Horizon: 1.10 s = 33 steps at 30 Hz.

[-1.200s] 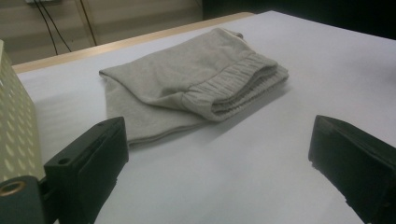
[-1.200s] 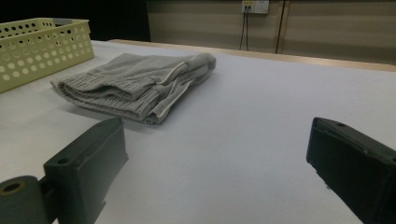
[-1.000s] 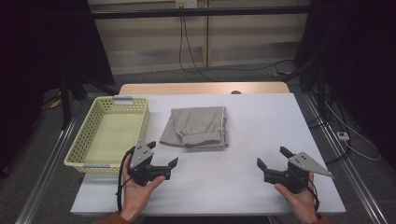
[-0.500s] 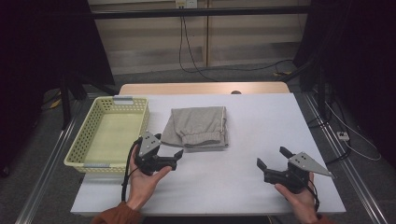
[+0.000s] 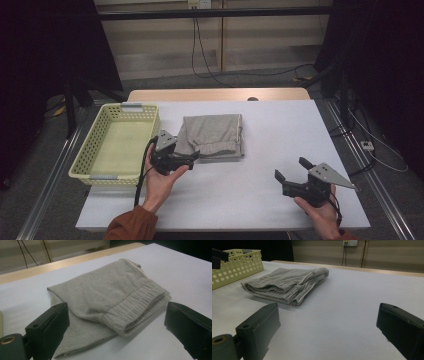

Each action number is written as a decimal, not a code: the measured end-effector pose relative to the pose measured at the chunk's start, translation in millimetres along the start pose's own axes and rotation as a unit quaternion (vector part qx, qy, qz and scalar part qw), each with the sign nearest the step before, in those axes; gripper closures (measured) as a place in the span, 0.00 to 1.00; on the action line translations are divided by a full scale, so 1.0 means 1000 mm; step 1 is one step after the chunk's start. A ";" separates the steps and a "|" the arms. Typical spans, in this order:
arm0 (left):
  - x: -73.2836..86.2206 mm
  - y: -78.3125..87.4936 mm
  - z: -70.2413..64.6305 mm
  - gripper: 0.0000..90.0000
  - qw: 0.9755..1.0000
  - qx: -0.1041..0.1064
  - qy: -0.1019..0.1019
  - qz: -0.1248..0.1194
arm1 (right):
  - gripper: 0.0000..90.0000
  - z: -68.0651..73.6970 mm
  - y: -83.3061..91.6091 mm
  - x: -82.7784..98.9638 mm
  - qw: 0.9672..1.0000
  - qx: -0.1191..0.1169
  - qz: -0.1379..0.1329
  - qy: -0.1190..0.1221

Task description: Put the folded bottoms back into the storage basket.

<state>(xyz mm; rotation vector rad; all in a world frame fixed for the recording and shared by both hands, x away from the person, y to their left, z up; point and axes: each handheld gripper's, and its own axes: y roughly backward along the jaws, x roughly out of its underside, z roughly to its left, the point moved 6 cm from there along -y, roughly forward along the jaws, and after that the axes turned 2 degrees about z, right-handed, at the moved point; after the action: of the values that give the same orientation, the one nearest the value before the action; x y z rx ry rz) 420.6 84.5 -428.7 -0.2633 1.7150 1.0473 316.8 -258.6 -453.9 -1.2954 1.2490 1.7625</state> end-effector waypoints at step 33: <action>-0.017 -0.077 0.037 0.07 0.997 -0.049 0.019 0.060 | 0.05 0.002 -0.002 0.002 1.000 -0.010 0.008 0.000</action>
<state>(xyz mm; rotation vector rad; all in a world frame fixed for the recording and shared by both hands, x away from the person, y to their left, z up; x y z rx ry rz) 500.1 61.9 -455.6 -0.2458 1.7339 1.2237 317.1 -256.3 -456.7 -1.2988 1.2478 1.7905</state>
